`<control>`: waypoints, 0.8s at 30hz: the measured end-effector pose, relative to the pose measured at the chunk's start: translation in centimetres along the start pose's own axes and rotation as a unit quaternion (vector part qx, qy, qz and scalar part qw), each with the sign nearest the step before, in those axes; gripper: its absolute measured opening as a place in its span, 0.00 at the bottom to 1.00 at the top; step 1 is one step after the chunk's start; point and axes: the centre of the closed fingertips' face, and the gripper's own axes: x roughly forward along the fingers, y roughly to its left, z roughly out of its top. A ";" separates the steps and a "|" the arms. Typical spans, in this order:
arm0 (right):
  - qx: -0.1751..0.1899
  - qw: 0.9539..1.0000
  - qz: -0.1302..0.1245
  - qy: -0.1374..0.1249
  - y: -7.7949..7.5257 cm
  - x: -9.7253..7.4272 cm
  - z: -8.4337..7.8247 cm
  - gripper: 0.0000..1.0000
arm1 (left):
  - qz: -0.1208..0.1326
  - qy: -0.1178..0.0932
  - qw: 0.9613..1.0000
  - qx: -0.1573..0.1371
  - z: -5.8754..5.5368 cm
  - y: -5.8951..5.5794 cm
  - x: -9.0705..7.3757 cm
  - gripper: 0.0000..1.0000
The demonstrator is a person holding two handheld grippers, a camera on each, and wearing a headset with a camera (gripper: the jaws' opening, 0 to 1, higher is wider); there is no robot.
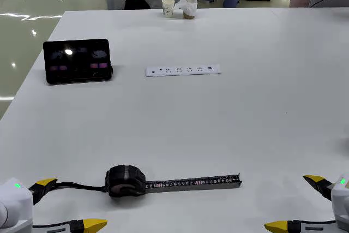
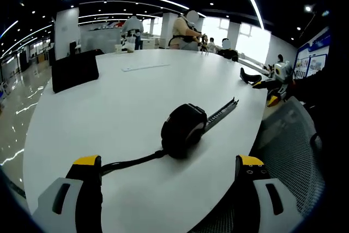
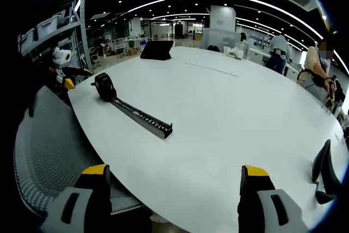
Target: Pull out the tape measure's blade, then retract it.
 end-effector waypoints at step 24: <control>-0.042 0.999 0.019 0.016 -0.6 0.8 1.1 0.99 | 0.044 0.014 0.999 -0.021 2.2 -1.4 2.8 0.99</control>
